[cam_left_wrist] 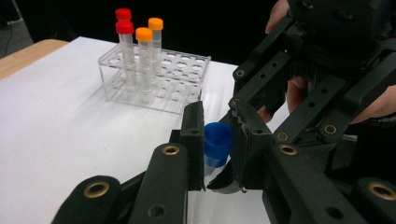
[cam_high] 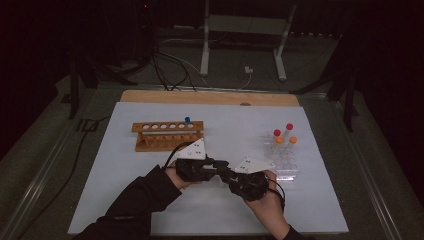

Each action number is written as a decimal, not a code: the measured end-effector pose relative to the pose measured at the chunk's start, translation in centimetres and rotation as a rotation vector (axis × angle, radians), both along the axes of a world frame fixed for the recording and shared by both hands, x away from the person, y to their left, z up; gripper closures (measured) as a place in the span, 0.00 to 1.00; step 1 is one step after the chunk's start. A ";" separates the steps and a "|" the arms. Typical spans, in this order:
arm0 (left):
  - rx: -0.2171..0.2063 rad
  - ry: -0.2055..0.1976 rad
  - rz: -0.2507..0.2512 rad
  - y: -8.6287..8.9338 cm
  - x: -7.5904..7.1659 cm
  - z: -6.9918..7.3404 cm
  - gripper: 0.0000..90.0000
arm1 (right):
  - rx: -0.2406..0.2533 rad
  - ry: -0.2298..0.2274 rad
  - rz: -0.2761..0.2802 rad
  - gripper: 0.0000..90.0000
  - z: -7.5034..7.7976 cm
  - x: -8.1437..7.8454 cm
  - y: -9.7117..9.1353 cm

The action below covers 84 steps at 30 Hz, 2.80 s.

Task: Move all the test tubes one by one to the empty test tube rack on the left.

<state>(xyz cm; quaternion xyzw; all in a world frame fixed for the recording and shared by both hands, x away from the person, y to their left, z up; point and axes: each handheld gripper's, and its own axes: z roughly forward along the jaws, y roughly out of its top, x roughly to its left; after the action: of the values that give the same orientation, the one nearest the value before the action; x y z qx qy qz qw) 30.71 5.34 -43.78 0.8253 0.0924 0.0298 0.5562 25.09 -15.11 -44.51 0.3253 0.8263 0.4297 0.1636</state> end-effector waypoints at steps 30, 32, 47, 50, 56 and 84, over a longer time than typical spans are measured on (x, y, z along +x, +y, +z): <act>-0.060 -0.098 0.279 7.8 5.3 5.8 0.87 | 0.130 -0.044 -0.066 0.01 0.6 0.1 -1.6; -0.065 -0.109 0.302 8.2 5.7 6.0 0.87 | 0.132 -0.044 -0.059 0.00 0.6 0.1 -1.7; -0.059 -0.136 0.435 10.7 9.5 6.6 0.87 | 0.144 -0.065 -0.048 0.00 0.8 0.0 -2.1; -0.051 -0.135 0.459 11.0 10.3 6.2 0.87 | 0.144 -0.070 -0.046 0.00 0.9 0.0 -2.1; -0.061 -0.131 0.506 11.5 11.7 5.0 0.87 | 0.147 -0.076 -0.045 0.00 0.9 -0.1 -2.2; -0.005 -0.069 0.524 11.1 11.9 -0.7 0.87 | 0.153 -0.060 -0.039 0.00 0.6 0.0 -2.4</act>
<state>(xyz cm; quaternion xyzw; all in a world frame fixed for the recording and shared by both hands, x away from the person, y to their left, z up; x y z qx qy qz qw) 42.59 16.42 -44.49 0.7702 0.2842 0.2009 0.5345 25.13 -17.53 -43.92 0.3398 0.7792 0.4980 0.1714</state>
